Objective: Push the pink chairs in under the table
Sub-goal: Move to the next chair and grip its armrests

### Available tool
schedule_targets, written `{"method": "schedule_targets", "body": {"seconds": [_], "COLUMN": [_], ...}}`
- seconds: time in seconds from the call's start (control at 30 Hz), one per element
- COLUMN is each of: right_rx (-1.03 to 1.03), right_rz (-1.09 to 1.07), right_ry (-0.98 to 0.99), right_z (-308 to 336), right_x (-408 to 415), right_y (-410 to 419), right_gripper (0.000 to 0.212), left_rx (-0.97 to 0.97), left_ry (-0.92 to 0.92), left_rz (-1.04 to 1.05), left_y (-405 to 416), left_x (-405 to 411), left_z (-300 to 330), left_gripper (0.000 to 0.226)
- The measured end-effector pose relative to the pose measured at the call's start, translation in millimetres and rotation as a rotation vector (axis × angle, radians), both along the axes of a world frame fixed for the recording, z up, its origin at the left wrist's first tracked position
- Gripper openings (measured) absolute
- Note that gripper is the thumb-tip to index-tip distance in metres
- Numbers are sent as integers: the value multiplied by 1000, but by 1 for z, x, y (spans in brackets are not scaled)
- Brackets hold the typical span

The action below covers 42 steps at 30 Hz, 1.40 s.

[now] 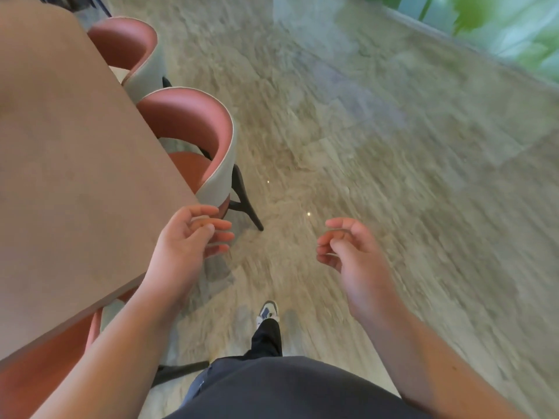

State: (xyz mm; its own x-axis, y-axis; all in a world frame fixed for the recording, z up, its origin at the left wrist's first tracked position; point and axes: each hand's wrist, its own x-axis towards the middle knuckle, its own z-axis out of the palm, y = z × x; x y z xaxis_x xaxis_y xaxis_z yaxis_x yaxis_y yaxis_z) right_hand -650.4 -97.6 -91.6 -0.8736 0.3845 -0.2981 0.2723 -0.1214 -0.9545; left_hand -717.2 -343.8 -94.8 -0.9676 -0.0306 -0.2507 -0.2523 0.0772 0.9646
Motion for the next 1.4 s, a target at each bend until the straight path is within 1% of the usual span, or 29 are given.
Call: {"method": "schedule_targets", "body": {"seconds": [0.17, 0.3, 0.57, 0.77, 0.87, 1.0, 1.13, 1.23, 1.33, 1.4], "right_rx": [54, 90, 63, 83, 100, 66, 63, 55, 101, 130], "right_rz": [81, 125, 189, 349, 483, 681, 834, 966, 1097, 1162], "right_ry": [2, 25, 11, 49, 2, -32, -53, -52, -53, -50], "right_z": [7, 8, -1, -17, -25, -30, -32, -34, -44, -53], "right_x": [-101, -177, -300, -415, -482, -566, -637, -668, -684, -690], "right_y": [6, 14, 47, 77, 89, 88, 62, 26, -18, -50], "right_gripper": [35, 29, 29, 29, 32, 35, 33, 28, 33, 31], "left_rx": [-8, 7, -3, -16, -16, -28, -25, 35, 65, 93], "left_ry": [-49, -77, -59, -71, -107, -134, -162, -147, -149, -153], "left_rz": [21, 64, 200, 365, 486, 657, 874, 1031, 1189, 1260], "left_y": [3, 15, 29, 51, 67, 83, 83, 72, 55, 46], "left_x": [-95, -168, -279, -356, -388, -414, -419, -408, -392, -382], "left_z": [-6, -7, -2, -12, -15, -16, -13, -13, -20, -28], "left_gripper": [26, 28, 26, 28, 26, 27, 29, 29, 29, 29]}}
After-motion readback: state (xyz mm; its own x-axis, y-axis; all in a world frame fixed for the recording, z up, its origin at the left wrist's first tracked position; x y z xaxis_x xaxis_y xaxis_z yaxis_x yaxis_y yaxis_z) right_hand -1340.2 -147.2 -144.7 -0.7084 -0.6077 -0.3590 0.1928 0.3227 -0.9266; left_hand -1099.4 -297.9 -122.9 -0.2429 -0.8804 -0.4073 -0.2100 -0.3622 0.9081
